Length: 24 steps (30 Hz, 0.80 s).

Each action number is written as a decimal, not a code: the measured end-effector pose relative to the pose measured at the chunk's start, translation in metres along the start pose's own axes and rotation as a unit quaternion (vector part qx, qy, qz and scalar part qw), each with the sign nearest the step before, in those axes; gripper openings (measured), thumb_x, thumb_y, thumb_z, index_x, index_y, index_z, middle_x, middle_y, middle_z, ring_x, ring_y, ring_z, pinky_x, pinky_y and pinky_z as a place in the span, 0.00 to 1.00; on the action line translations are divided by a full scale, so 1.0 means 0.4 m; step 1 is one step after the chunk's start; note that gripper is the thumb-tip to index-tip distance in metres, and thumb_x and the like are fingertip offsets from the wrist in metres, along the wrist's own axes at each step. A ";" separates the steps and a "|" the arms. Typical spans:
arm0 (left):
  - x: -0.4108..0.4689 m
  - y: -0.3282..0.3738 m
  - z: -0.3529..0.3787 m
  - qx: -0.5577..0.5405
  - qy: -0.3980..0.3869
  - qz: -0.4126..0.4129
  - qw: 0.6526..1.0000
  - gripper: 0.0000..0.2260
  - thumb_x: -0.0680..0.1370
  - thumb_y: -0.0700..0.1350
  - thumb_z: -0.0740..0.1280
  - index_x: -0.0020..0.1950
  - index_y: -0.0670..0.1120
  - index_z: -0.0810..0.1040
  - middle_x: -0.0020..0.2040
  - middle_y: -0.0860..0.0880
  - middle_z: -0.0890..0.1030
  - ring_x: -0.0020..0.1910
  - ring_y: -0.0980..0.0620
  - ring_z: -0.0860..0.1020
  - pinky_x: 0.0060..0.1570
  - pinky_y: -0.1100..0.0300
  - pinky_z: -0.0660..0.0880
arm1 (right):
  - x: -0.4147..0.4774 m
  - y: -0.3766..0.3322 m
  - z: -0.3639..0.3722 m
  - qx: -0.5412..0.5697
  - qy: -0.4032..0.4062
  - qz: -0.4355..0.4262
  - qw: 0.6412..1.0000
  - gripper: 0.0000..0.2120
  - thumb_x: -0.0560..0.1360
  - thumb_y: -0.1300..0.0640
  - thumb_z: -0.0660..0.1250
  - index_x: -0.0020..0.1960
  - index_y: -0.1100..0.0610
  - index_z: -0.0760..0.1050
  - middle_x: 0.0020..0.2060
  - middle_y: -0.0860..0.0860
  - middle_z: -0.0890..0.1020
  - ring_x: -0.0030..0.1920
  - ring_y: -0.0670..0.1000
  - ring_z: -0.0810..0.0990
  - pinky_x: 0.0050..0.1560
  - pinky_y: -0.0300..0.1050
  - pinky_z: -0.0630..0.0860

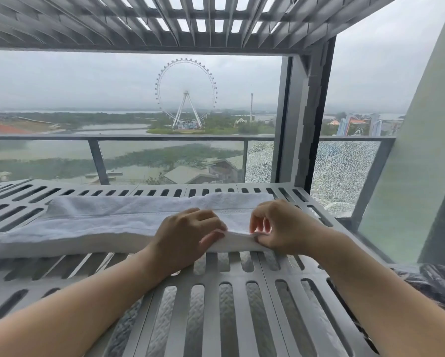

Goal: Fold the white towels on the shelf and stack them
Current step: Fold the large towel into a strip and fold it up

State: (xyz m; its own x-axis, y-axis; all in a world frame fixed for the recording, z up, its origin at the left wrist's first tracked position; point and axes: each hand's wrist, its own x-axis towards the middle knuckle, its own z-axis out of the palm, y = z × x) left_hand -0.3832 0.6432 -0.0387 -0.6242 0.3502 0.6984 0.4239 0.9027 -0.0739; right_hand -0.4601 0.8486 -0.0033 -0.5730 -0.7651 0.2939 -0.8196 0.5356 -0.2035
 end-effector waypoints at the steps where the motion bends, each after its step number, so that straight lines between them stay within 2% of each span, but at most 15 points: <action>1: 0.000 0.002 0.000 0.006 0.001 -0.002 1.000 0.02 0.72 0.45 0.72 0.43 0.51 0.82 0.42 0.55 0.83 0.38 0.51 0.81 0.29 0.56 0.78 | 0.000 -0.001 0.000 -0.006 -0.002 0.010 1.000 0.06 0.68 0.62 0.68 0.43 0.52 0.78 0.36 0.44 0.75 0.39 0.45 0.74 0.42 0.42 0.76; 5: 0.009 0.022 -0.001 0.041 -0.005 0.021 0.999 0.02 0.72 0.46 0.72 0.44 0.51 0.81 0.42 0.54 0.82 0.37 0.52 0.80 0.27 0.58 0.77 | -0.016 0.004 -0.008 -0.049 -0.016 0.026 0.998 0.12 0.67 0.65 0.64 0.47 0.51 0.76 0.40 0.44 0.74 0.41 0.44 0.72 0.43 0.42 0.75; 9: 0.049 0.039 0.015 0.134 -0.059 0.134 0.980 0.04 0.70 0.44 0.72 0.43 0.52 0.81 0.38 0.54 0.81 0.32 0.55 0.79 0.23 0.61 0.75 | -0.023 0.003 -0.011 -0.041 -0.005 0.039 0.998 0.11 0.67 0.65 0.65 0.46 0.52 0.77 0.40 0.44 0.75 0.41 0.45 0.73 0.43 0.42 0.75; 11: 0.067 0.044 0.022 0.161 -0.075 0.156 0.972 0.05 0.70 0.42 0.72 0.42 0.52 0.81 0.37 0.54 0.81 0.31 0.55 0.79 0.21 0.62 0.74 | -0.024 0.008 -0.014 -0.040 0.000 0.062 0.997 0.09 0.67 0.63 0.66 0.44 0.51 0.77 0.39 0.44 0.76 0.41 0.46 0.75 0.43 0.43 0.76; 16: 0.035 0.046 0.023 0.004 -0.031 0.072 0.997 0.06 0.71 0.39 0.72 0.46 0.47 0.83 0.41 0.50 0.84 0.37 0.48 0.82 0.27 0.53 0.79 | -0.025 0.018 -0.020 -0.032 -0.008 0.102 0.994 0.10 0.66 0.64 0.67 0.37 0.49 0.75 0.32 0.42 0.75 0.36 0.43 0.75 0.37 0.39 0.74; 20: 0.032 0.049 0.024 0.021 -0.031 0.065 0.997 0.08 0.67 0.37 0.75 0.43 0.47 0.84 0.38 0.51 0.84 0.35 0.48 0.82 0.25 0.54 0.79 | -0.025 0.018 -0.024 -0.037 0.001 0.115 0.993 0.10 0.66 0.66 0.67 0.35 0.50 0.76 0.30 0.43 0.74 0.34 0.43 0.74 0.34 0.35 0.68; 24: 0.029 0.035 0.030 0.024 -0.038 0.059 0.997 0.03 0.70 0.40 0.72 0.41 0.47 0.83 0.37 0.51 0.84 0.35 0.48 0.82 0.26 0.54 0.78 | -0.026 0.026 -0.026 -0.038 -0.005 0.127 0.991 0.12 0.67 0.68 0.66 0.35 0.50 0.77 0.30 0.43 0.75 0.33 0.42 0.74 0.32 0.33 0.67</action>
State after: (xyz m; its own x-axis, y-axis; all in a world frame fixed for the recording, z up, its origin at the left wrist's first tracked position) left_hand -0.3923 0.6629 -0.0401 -0.6201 0.4712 0.6273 0.4668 0.8642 -0.1877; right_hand -0.4626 0.8658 0.0010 -0.7613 -0.6049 0.2334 -0.6463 0.7368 -0.1987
